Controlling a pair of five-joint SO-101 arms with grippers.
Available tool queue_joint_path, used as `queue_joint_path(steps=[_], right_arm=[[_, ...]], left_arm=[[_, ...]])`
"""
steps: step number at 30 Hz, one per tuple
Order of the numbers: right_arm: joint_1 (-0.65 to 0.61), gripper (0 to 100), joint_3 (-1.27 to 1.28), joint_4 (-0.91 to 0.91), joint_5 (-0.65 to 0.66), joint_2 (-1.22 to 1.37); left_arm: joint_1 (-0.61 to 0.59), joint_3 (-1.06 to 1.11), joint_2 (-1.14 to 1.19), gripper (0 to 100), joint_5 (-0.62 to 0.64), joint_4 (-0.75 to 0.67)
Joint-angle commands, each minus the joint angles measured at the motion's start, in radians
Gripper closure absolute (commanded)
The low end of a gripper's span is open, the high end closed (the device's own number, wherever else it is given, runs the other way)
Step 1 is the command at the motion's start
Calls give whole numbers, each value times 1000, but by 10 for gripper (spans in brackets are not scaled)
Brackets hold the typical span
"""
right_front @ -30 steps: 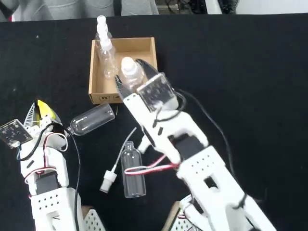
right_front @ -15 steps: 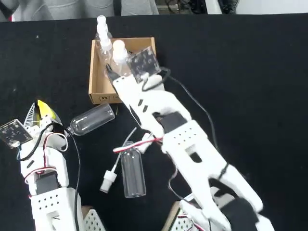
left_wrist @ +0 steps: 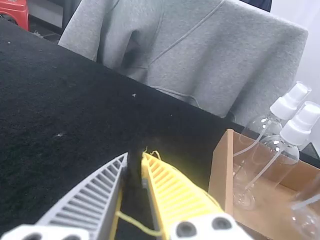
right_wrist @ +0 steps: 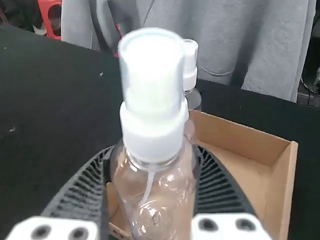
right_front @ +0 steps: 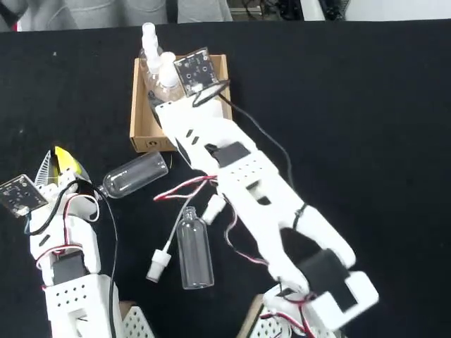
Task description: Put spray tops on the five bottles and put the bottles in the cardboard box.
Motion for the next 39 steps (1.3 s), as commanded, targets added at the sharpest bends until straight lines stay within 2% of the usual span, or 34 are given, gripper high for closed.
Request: queue_joint_path(steps=[1, 8, 26, 39], right_arm=[[-18, 912, -107, -29, -9, 25], [-20, 913, -128, -193, -5, 148], [-40, 913, -134, -453, -5, 409], [-83, 910, -136, -476, -3, 470]], left_arm=[[-2, 22, -5, 959, -8, 2], [-2, 22, -5, 959, -8, 2], [-2, 22, -5, 959, -8, 2], [-2, 22, -5, 959, -8, 2]])
